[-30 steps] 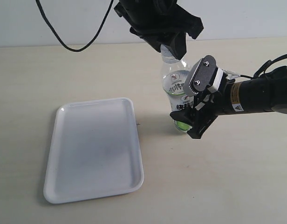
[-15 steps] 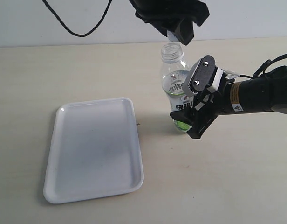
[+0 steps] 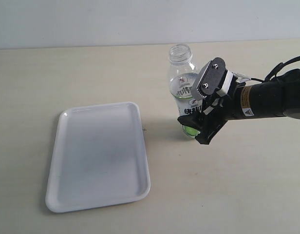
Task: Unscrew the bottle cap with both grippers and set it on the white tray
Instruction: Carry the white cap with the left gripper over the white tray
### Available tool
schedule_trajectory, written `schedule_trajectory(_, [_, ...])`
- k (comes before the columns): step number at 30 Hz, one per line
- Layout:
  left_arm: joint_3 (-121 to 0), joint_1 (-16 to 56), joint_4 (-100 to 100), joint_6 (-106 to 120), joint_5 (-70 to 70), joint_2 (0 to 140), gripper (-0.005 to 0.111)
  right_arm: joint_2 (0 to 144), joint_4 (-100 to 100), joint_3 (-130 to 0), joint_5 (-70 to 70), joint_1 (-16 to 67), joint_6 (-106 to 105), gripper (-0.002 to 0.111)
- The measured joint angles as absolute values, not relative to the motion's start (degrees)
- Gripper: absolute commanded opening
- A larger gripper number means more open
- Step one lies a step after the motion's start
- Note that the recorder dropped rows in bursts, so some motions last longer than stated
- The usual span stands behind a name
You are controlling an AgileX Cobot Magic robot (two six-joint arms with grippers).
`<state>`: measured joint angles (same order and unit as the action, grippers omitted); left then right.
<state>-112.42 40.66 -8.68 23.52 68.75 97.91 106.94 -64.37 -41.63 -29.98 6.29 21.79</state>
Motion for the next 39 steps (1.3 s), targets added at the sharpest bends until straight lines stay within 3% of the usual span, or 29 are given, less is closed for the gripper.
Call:
schedule_trajectory(4, [-99.5, 40.7, -11.6, 25.5, 63.6, 92.4, 0.000, 106.9, -64.2, -41.6, -29.9, 6.3, 21.8, 0.000])
schedule_trajectory(12, [-64.3, 40.7, -15.2, 31.6, 36.9, 82.4, 0.000, 106.9, -64.0, -41.6, -30.1, 6.3, 21.8, 0.000])
schedule_trajectory(17, [-52.8, 40.7, -13.4, 32.7, 28.6, 83.4, 0.000, 107.3, -63.6, -41.6, -30.5, 6.3, 21.7, 0.000])
schedule_trajectory(39, [-58.1, 39.6, 0.0, 31.1, 39.5, 100.6, 0.000, 107.9, -63.1, -42.0, -31.0, 6.3, 21.6, 0.000])
